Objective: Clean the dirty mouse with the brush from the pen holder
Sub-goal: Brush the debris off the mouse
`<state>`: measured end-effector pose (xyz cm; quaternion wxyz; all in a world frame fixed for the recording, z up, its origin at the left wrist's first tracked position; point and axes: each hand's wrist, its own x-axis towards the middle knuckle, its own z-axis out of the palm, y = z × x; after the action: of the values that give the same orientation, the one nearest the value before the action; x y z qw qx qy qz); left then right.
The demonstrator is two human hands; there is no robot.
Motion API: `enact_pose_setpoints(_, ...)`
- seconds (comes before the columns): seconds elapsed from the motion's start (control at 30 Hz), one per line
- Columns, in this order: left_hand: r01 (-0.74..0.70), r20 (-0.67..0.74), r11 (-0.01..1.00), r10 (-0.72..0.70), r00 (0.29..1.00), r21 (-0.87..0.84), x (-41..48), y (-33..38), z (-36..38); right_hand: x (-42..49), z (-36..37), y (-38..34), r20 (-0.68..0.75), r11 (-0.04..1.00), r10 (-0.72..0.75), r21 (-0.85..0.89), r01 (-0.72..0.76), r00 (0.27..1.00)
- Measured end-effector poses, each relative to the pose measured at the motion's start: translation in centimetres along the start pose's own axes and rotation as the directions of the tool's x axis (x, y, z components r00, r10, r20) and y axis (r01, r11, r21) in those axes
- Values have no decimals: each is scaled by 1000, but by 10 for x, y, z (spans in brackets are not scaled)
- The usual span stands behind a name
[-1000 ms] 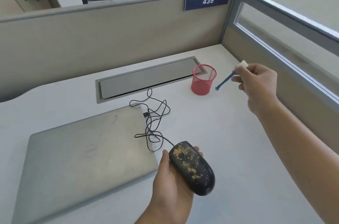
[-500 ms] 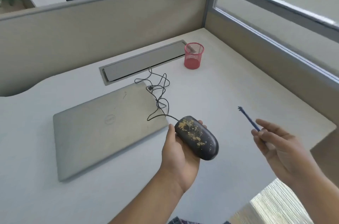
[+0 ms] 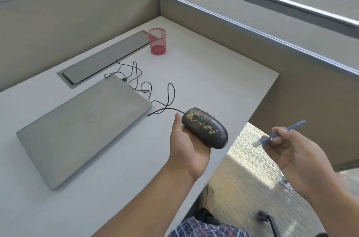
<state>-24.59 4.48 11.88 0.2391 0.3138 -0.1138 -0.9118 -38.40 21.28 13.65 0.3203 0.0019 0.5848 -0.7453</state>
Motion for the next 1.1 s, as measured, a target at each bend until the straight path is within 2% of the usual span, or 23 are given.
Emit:
enact_pose_setpoints(0.17, 47, 57, 999, -48, 997, 19, -5, -31, 19, -28, -34, -4, -13, 988, -137, -67, 136, 990)
enact_pose_setpoints(0.33, 72, 94, 997, -73, 993, 10, -1, -60, 42, -37, -55, -17, 53, 954, -260, -141, 265, 964)
enact_pose_setpoints(0.57, 60, 65, 998, -60, 996, 14, 17, -104, 72, -28, -74, -40, 111, 798, -496, -335, 502, 861)
enact_pose_setpoints(0.8, 16, 81, 999, -18, 997, 33, 40, -147, 96, -7, -107, -48, 151, 787, -527, -284, 548, 836)
enact_pose_setpoints(1.1, -67, 56, 989, 60, 997, 134, 55, -180, 114, 12, -135, -59, 166, 770, -522, -332, 545, 837)
